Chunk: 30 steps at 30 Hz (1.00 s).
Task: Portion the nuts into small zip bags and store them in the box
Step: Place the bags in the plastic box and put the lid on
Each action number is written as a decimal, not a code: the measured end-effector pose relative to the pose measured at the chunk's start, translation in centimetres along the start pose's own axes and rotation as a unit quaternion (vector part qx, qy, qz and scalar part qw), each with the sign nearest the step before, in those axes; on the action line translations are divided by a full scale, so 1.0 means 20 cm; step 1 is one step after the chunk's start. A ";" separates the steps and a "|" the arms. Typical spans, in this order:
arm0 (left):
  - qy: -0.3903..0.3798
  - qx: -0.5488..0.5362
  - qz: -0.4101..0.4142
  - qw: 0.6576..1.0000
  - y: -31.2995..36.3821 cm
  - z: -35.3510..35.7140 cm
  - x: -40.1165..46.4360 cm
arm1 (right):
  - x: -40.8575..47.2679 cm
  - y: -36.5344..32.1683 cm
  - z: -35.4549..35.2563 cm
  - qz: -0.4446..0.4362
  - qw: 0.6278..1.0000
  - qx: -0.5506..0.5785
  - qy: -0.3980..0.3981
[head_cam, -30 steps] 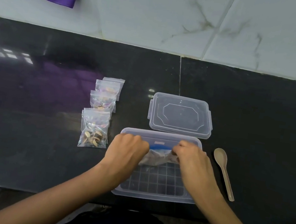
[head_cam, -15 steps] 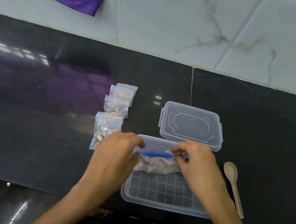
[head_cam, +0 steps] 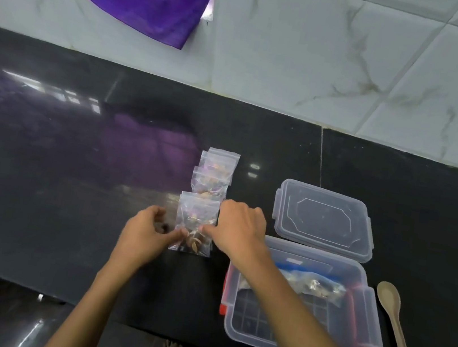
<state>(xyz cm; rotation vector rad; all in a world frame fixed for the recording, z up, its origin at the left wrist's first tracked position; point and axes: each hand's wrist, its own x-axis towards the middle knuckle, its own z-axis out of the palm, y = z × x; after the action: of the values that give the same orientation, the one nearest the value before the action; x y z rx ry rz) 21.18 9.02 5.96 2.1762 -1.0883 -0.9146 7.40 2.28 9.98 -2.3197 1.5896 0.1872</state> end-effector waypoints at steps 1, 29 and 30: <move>-0.030 -0.016 -0.014 0.999 -0.02 0.02 0.03 | 0.03 -0.01 0.03 0.015 1.000 -0.002 -0.027; -0.038 -0.220 0.027 0.974 0.00 0.01 0.06 | 0.10 0.04 0.02 0.052 0.958 0.276 -0.066; -0.030 -0.225 0.040 0.973 0.03 -0.02 0.03 | 0.06 0.05 -0.01 0.046 0.944 0.321 -0.062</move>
<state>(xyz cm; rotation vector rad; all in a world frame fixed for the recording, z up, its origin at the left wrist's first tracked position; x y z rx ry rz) 21.49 8.23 6.51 1.7320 -0.8841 -1.0759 6.96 0.73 9.66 -1.6995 1.4227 -0.1466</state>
